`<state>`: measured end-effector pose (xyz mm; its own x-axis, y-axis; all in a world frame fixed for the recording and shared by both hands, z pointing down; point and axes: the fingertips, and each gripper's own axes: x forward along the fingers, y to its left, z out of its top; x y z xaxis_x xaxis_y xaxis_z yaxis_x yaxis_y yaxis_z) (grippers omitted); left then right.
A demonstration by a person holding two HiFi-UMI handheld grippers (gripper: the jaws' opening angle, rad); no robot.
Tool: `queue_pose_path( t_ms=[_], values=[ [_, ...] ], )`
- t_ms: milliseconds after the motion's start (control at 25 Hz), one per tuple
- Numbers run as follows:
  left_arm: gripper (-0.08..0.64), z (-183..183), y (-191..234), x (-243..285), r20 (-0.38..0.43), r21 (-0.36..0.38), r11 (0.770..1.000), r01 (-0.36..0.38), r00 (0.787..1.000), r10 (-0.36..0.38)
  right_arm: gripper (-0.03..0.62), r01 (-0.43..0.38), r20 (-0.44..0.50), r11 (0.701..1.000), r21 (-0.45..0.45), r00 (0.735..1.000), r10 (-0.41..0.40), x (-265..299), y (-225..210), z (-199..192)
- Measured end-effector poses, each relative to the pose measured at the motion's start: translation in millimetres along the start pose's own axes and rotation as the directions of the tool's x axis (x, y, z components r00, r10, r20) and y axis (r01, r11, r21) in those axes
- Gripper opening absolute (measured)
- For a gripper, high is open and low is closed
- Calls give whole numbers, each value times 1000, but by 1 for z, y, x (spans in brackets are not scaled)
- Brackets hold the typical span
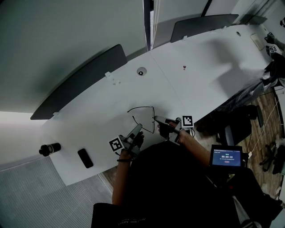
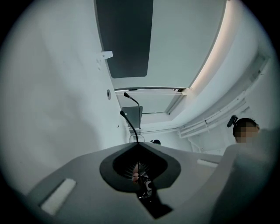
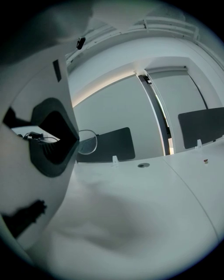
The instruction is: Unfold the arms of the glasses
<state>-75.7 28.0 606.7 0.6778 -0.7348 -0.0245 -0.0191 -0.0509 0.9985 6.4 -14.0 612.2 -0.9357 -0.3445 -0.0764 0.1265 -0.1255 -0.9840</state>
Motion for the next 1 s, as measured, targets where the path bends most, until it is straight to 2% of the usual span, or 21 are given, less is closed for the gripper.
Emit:
queue_pose_path(
  t_ms=[480, 1000],
  values=[
    [5, 23, -11, -9, 130, 10, 1000, 13, 991, -14, 6, -16, 58, 1000, -11, 998, 16, -7, 4, 14],
    [5, 25, -20, -12, 160, 22, 999, 24, 987, -27, 6, -9, 76, 1000, -26, 997, 11, -7, 4, 20]
  ],
)
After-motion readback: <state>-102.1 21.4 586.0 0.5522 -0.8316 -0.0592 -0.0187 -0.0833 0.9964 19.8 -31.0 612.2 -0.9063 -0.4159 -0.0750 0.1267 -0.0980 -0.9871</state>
